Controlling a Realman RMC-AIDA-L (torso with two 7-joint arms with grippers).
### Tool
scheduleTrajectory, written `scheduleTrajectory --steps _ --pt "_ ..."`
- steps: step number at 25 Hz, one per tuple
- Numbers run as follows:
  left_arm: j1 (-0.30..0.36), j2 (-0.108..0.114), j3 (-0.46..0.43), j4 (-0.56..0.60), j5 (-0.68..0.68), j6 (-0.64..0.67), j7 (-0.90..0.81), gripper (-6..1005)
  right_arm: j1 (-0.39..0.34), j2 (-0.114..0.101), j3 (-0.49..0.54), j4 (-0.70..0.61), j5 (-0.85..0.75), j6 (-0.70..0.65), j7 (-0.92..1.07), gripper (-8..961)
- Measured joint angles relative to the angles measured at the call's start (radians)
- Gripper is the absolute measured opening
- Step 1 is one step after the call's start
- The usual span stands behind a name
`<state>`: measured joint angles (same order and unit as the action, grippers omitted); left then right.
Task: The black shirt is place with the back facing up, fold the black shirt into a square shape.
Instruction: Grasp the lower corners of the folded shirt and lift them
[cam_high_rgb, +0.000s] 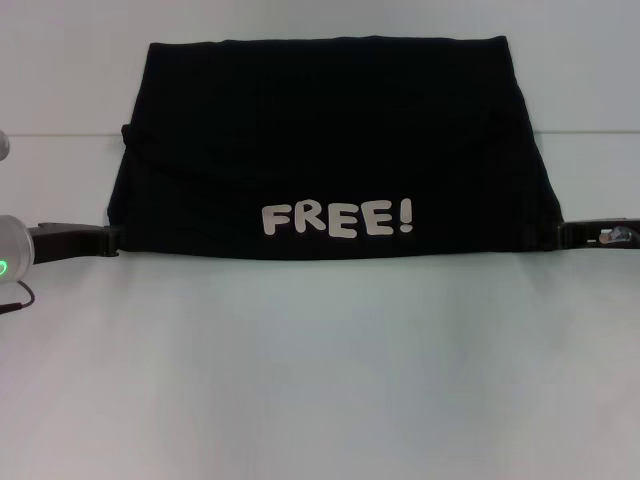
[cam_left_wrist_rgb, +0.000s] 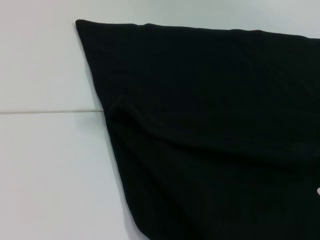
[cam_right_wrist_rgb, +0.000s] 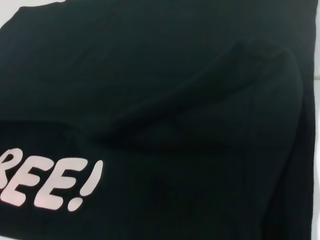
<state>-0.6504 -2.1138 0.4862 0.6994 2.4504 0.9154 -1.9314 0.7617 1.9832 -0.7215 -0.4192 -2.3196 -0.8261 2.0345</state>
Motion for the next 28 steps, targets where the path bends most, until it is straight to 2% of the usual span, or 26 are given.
scheduleTrajectory --steps 1,12,14,18,22,25,28 --pt "0.000 0.000 0.000 0.000 0.000 0.000 0.000 0 -0.002 0.000 0.000 0.000 0.001 -0.004 -0.001 633" --pt "0.005 -0.003 0.000 0.000 0.001 -0.001 -0.002 0 -0.025 -0.005 0.010 -0.005 0.004 -0.027 -0.031 172" --pt "0.012 -0.005 0.000 0.006 0.002 0.014 -0.008 0 -0.030 -0.010 0.018 -0.006 0.007 -0.045 -0.045 4" --pt "0.046 -0.014 -0.011 0.070 -0.001 0.116 -0.028 0 -0.068 -0.014 0.062 -0.038 0.024 -0.129 -0.097 4" --pt "0.102 -0.030 -0.028 0.190 -0.003 0.291 -0.062 0 -0.141 -0.013 0.104 -0.103 0.056 -0.270 -0.154 4" --pt "0.139 -0.036 -0.096 0.258 -0.003 0.463 -0.060 0 -0.213 -0.010 0.147 -0.151 0.082 -0.384 -0.220 3" --pt "0.162 -0.028 -0.190 0.275 -0.004 0.628 -0.030 0 -0.285 -0.020 0.211 -0.172 0.111 -0.515 -0.313 3"
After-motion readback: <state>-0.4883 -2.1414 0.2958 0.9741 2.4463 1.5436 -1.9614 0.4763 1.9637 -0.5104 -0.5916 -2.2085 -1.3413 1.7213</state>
